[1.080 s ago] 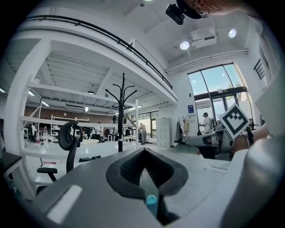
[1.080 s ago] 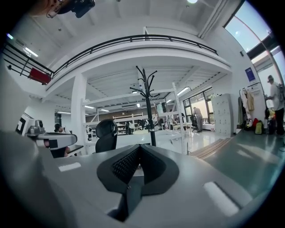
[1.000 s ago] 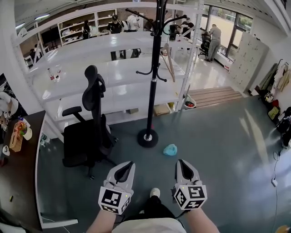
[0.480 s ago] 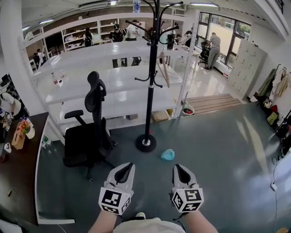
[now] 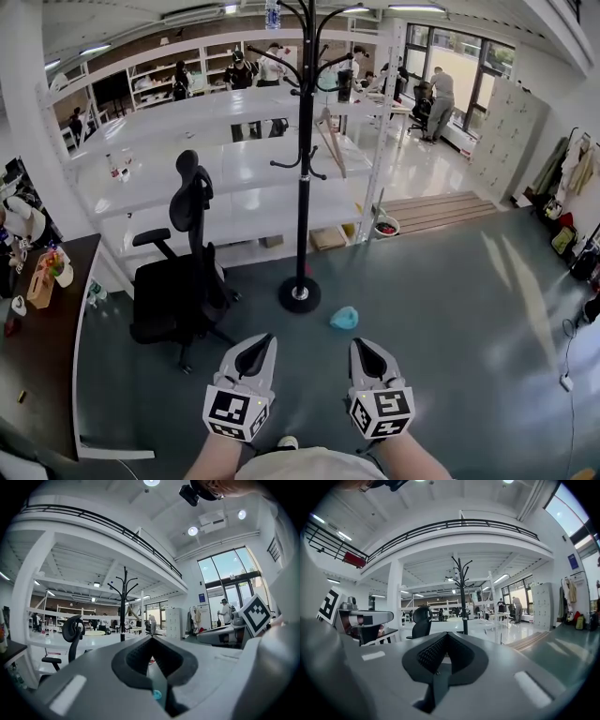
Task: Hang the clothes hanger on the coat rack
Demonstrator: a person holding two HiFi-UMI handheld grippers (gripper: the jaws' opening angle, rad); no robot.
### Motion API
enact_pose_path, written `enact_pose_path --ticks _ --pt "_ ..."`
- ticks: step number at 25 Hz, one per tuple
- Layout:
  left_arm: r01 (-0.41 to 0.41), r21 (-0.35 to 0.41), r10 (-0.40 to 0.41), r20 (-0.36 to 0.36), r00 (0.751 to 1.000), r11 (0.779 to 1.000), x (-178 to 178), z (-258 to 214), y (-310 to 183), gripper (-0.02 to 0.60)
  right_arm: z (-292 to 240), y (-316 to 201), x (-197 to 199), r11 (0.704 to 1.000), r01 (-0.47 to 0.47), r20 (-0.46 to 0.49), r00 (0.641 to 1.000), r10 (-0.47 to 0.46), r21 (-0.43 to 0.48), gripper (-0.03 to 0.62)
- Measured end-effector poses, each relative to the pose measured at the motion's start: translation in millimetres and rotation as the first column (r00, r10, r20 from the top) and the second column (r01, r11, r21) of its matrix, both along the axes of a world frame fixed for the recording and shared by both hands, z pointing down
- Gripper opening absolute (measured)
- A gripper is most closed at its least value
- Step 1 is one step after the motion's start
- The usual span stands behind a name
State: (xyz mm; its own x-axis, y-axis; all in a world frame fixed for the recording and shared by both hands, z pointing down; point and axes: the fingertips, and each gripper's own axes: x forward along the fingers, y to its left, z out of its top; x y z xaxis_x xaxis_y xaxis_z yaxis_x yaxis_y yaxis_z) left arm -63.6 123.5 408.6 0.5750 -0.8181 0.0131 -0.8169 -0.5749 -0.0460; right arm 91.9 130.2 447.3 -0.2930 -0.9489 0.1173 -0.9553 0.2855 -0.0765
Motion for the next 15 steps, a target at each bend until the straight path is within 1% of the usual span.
enact_pose_path --ticks 15 --pt "0.002 0.009 -0.002 0.017 1.000 1.000 -1.1 -3.2 -7.0 0.000 2.4 -8.2 -2.9 1.000 0.008 -0.003 1.000 -0.008 0.003 0.026"
